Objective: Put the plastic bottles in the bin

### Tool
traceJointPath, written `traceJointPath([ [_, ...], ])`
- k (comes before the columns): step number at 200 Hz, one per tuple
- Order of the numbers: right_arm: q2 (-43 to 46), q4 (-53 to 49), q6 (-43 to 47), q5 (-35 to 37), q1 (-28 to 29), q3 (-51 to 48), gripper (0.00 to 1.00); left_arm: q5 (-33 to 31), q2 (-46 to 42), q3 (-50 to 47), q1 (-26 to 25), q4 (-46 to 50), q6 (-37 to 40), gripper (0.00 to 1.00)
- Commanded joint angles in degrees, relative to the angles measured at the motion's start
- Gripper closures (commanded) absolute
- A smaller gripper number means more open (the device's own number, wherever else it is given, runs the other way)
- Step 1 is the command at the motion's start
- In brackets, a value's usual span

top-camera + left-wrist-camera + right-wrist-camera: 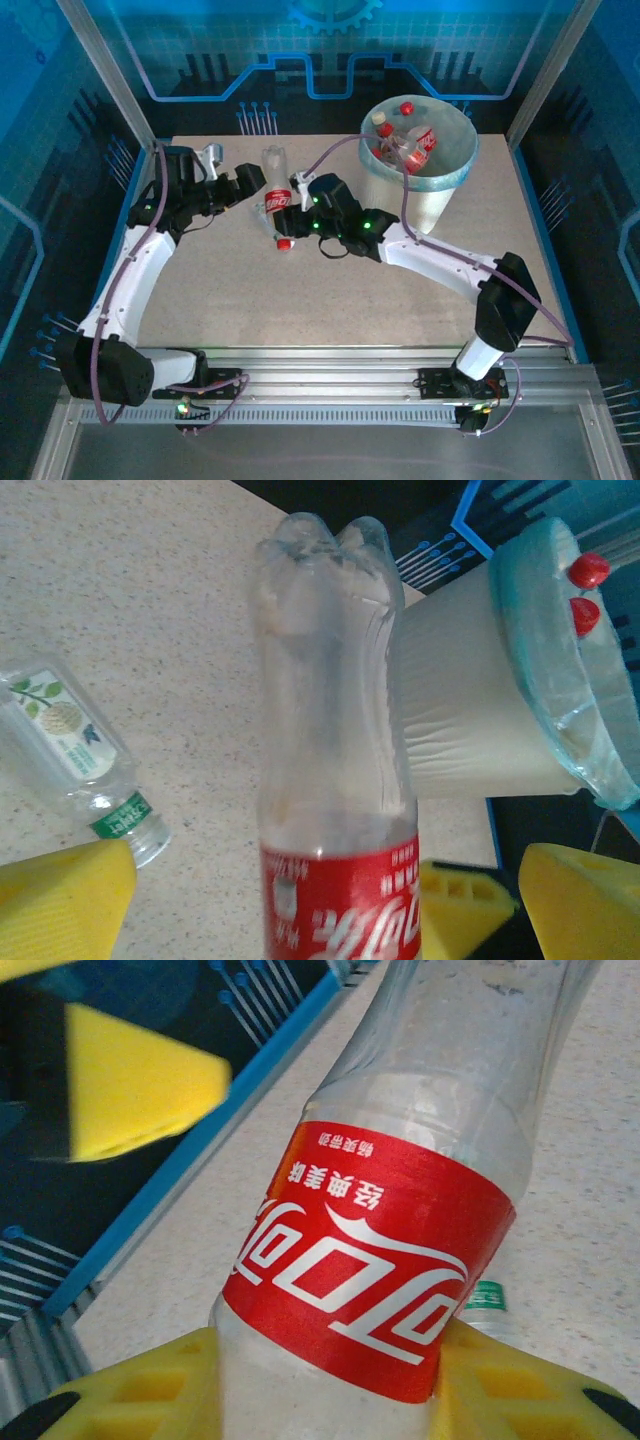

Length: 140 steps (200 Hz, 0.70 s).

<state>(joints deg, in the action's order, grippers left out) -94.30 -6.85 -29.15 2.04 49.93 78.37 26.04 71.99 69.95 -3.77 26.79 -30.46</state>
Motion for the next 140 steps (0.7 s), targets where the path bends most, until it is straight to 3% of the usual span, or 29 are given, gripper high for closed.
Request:
traceJointPath([
  [1,2.3,5.2,1.8,-1.5,2.2,-1.3,0.61,3.9,1.1,-0.7,-0.8,-1.8,-2.1,0.01],
  [39,2.5,8.0,2.2,-1.8,4.3,-1.6,0.61,6.6,3.2,-0.9,-1.5,-1.3,-2.7,0.01],
  [74,2.6,7.9,3.0,-1.5,4.4,-0.9,0.58,7.2,2.8,-1.0,-1.6,-2.7,-2.7,0.27],
  [85,3.0,7.0,3.9,-1.3,4.4,-0.6,0.51,7.4,2.3,-0.6,-1.6,-3.1,-2.2,0.34],
  [105,4.8,3.7,4.9,0.0,4.1,0.7,0.25,7.5,0.6,0.0,-1.6,-4.0,-0.7,0.40],
  [140,9.8,-3.0,5.9,-8.1,1.4,3.6,0.14,5.7,-3.9,1.8,-1.7,-4.1,5.0,0.41],
])
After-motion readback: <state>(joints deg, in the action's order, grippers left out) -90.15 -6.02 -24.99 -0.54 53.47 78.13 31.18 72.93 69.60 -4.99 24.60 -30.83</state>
